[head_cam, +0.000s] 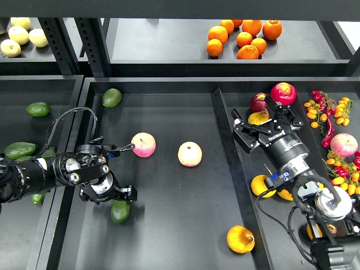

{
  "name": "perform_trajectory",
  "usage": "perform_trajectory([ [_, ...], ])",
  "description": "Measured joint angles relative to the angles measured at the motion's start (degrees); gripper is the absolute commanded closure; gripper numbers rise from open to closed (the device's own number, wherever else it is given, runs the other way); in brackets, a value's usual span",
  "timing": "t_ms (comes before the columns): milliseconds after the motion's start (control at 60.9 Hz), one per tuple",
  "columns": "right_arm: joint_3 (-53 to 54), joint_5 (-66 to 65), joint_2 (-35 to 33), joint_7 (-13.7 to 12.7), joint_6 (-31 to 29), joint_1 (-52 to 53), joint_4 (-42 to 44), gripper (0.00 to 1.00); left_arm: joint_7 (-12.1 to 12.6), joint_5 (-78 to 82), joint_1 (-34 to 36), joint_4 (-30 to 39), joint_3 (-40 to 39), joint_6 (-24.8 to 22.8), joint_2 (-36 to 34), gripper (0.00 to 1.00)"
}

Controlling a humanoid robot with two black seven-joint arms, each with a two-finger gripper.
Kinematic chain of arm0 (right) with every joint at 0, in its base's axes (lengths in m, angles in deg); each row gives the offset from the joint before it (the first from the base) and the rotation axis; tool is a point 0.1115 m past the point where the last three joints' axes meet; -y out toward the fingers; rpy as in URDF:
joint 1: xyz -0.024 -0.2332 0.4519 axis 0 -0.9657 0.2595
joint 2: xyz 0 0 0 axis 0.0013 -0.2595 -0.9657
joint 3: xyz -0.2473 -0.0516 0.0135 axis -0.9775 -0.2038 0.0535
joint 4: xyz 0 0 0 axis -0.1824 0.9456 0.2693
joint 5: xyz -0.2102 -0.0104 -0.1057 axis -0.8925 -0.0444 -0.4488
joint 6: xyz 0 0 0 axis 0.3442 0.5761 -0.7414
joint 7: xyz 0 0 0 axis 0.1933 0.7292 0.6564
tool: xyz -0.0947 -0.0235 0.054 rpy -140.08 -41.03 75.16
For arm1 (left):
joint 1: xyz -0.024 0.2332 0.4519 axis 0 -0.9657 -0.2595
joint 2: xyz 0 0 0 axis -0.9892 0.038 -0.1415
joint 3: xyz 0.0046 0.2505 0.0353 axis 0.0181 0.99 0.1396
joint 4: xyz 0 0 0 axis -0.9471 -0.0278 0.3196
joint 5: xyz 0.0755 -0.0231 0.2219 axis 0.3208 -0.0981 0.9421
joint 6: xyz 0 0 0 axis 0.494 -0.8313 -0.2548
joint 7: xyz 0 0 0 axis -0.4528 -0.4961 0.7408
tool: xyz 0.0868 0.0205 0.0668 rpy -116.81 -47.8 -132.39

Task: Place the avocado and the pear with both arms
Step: 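Move the left gripper over the green avocado on the tray, then close the left gripper on the green avocado and lift it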

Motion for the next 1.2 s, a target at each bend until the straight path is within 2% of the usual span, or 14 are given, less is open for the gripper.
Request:
perform_trajectory([
  [181,0.03,0.00,0.00,-0.02,0.00,0.00,0.02,0.00,0.00,0.25,-0.13,-0.11,0.08,0.00,0.12,0.03],
  [328,0.18,0.00,0.00,-0.03,0.00,0.00,0.03,0.00,0.00,0.28,-0.54,-0.12,0.07,0.00,0.20,0.13],
  [345,0.19,0.00,0.00,-0.02,0.00,0.00,0.03,0.00,0.00,0.28,-0.58,-0.12,0.07,0.00,0.21,0.17],
  [411,0.19,0.00,0.00,-0.03,-0.06,0.00,0.09,0.00,0.00,0.28,-0.71,-0.19,0.02,0.00,0.34,0.23],
  [460,0.23,0.00,0.00,-0.03,-0.07,0.00,0.08,0.00,0.00,0.28,-0.73,-0.59,0.00,0.00,0.50,0.35],
  [476,0.23,0.00,0.00,-0.03,-0.08,0.00,0.08,0.00,0.00,0.28,-0.73,-0.73,0.00,0.00,0.53,0.43],
  [509,0.25,0.00,0.00,-0.04,-0.08,0.00,0.08,0.00,0.00,0.20,-0.73,-1.08,-0.01,0.00,0.62,0.50],
  [526,0.26,0.00,0.00,-0.05,-0.08,0.00,0.08,0.00,0.00,0.13,-0.73,-1.27,-0.01,0.00,0.68,0.60],
  [542,0.26,0.00,0.00,-0.05,-0.08,0.00,0.08,0.00,0.01,0.05,-0.73,-1.46,-0.02,0.00,0.77,0.64],
  [558,0.26,0.00,0.00,-0.05,-0.08,0.00,0.08,0.00,0.01,-0.03,-0.73,-1.62,-0.04,0.00,0.86,0.75],
  [575,0.26,0.00,0.00,-0.05,-0.08,0.00,0.08,0.00,0.01,-0.20,-0.73,-1.93,-0.11,0.00,1.04,0.79],
  [706,0.28,0.00,0.00,-0.04,-0.09,-0.06,0.08,0.00,0.01,-5.74,-0.50,-4.88,-0.98,0.00,1.99,0.92],
  [854,0.29,0.00,0.00,0.00,-0.12,-0.09,0.08,0.00,0.01,-14.38,0.90,-5.57,-0.58,0.00,1.99,0.95],
  [1199,0.29,0.00,0.00,0.01,-0.19,-0.39,0.14,0.00,0.01,-19.66,8.45,-2.04,0.87,-0.02,-2.22,0.95],
])
